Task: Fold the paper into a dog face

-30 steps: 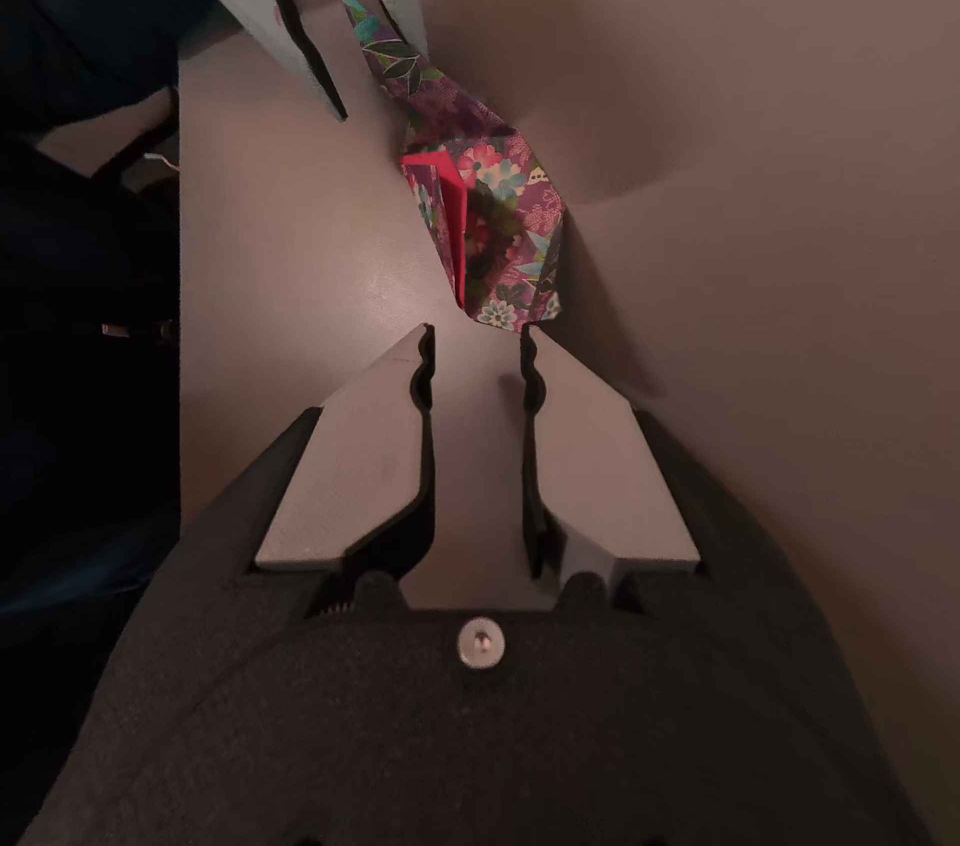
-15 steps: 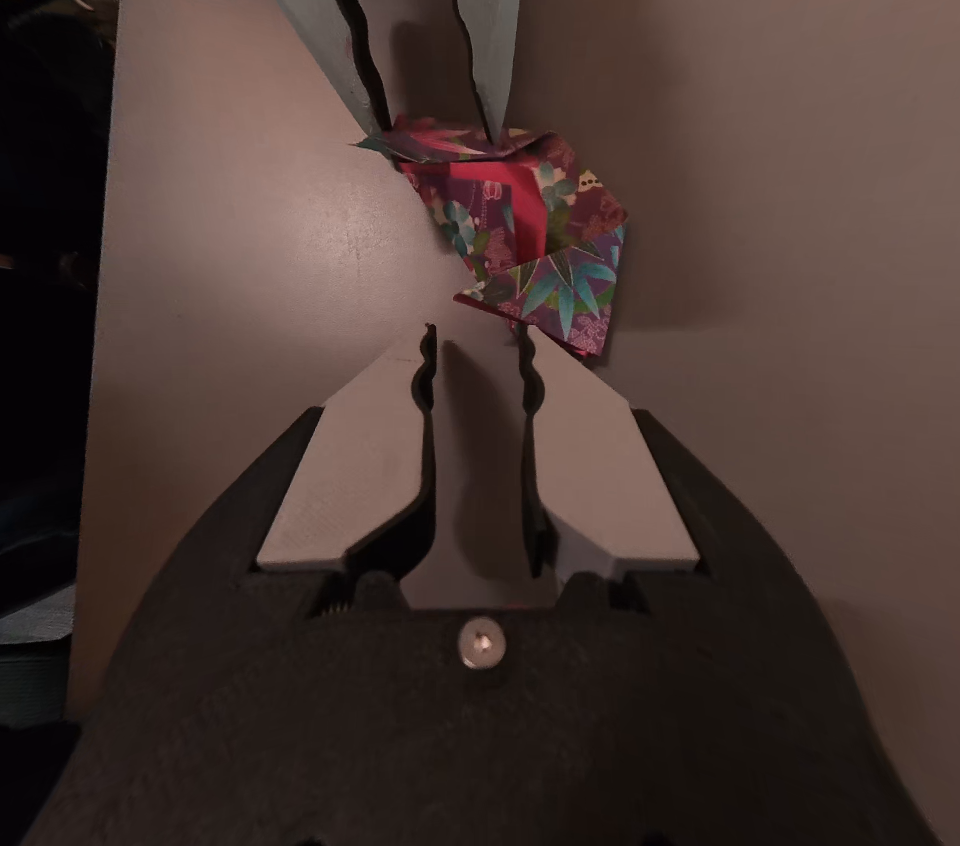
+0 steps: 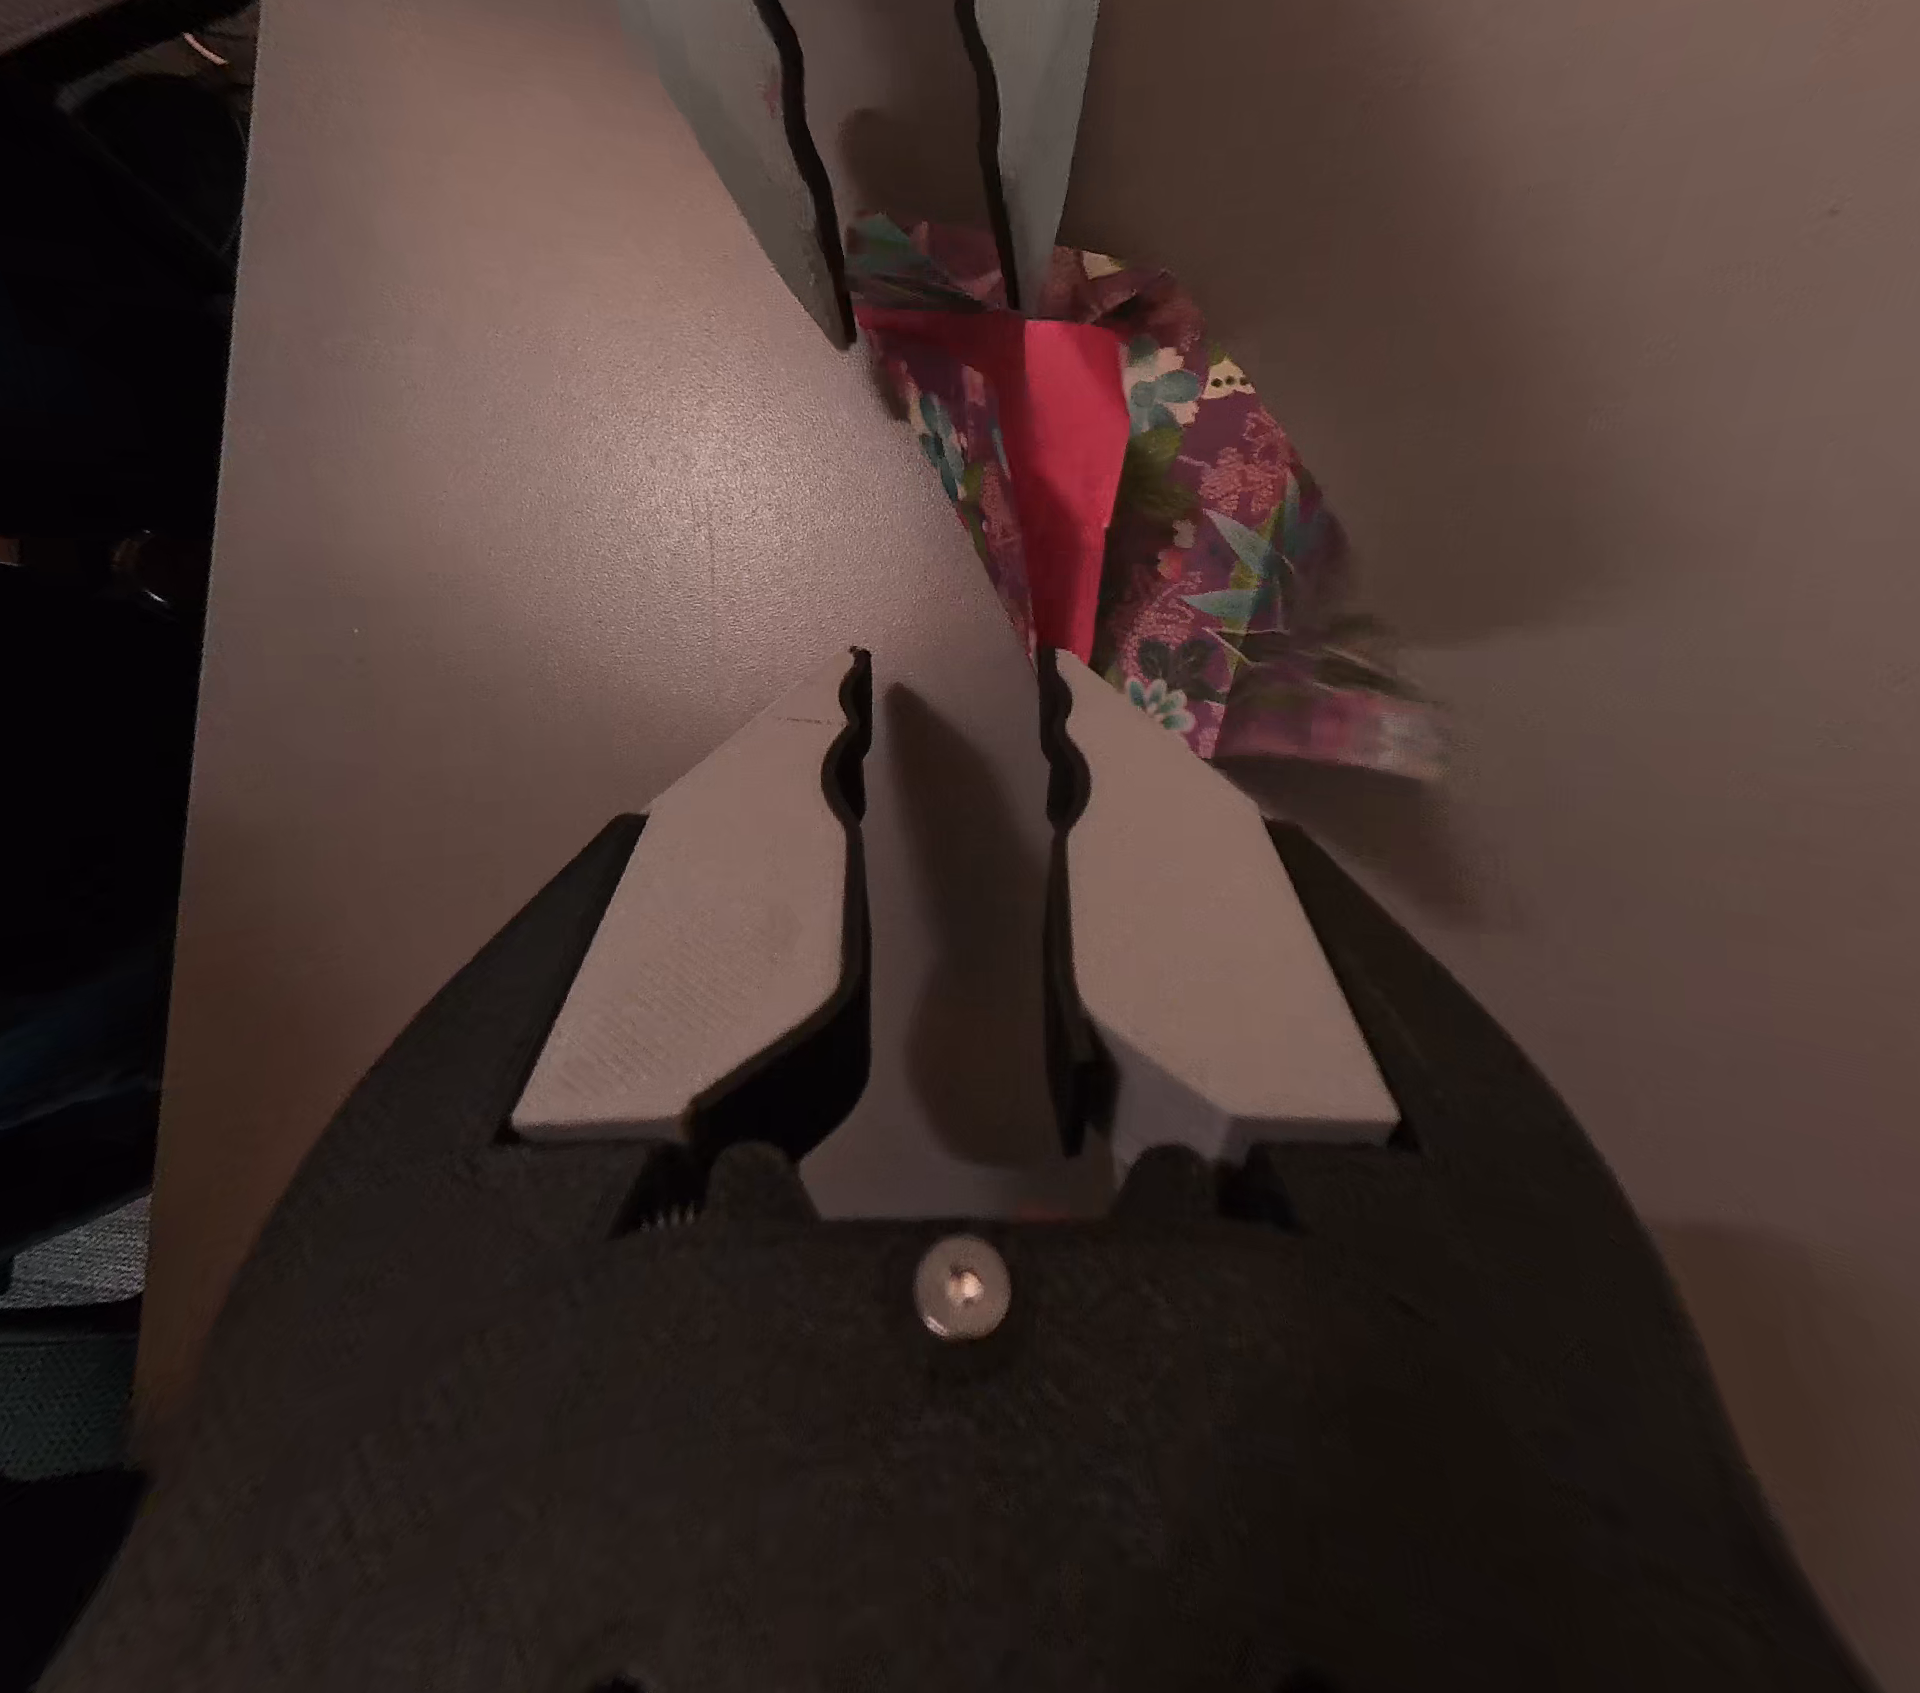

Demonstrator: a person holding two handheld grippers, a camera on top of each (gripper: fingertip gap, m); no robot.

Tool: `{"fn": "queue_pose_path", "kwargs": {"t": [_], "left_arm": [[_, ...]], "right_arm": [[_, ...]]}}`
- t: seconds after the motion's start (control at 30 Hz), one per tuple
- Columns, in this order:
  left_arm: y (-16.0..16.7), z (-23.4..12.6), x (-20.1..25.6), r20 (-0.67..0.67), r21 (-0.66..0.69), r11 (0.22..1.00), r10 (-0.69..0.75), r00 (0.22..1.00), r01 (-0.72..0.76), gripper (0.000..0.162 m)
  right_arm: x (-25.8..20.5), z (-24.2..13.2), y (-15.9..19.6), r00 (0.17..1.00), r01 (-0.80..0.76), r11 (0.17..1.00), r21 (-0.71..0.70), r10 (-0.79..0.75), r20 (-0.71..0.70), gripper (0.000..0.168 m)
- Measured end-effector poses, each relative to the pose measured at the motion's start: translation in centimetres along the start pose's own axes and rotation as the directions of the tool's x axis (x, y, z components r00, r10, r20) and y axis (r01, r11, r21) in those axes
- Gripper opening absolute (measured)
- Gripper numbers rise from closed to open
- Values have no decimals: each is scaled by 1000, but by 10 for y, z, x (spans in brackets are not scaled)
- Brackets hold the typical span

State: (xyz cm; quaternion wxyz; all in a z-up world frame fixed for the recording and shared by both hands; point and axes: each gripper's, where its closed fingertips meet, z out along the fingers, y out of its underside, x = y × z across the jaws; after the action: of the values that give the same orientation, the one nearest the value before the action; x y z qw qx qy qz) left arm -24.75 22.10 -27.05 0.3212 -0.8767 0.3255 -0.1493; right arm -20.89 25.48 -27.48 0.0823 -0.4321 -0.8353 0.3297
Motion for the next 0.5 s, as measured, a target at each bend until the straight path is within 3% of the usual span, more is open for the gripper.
{"fn": "queue_pose_path", "kwargs": {"t": [0.27, 0.5], "left_arm": [[3, 0, -7, 52, -24, 1000, 10, 999, -9, 35], [-4, -26, -11, 57, 66, 998, -8, 998, 4, 36]], "right_arm": [[0, -7, 3, 999, 20, 1000, -6, -21, -27, 29], [25, -48, -3, 986, -134, 975, 175, 149, -74, 28]]}}
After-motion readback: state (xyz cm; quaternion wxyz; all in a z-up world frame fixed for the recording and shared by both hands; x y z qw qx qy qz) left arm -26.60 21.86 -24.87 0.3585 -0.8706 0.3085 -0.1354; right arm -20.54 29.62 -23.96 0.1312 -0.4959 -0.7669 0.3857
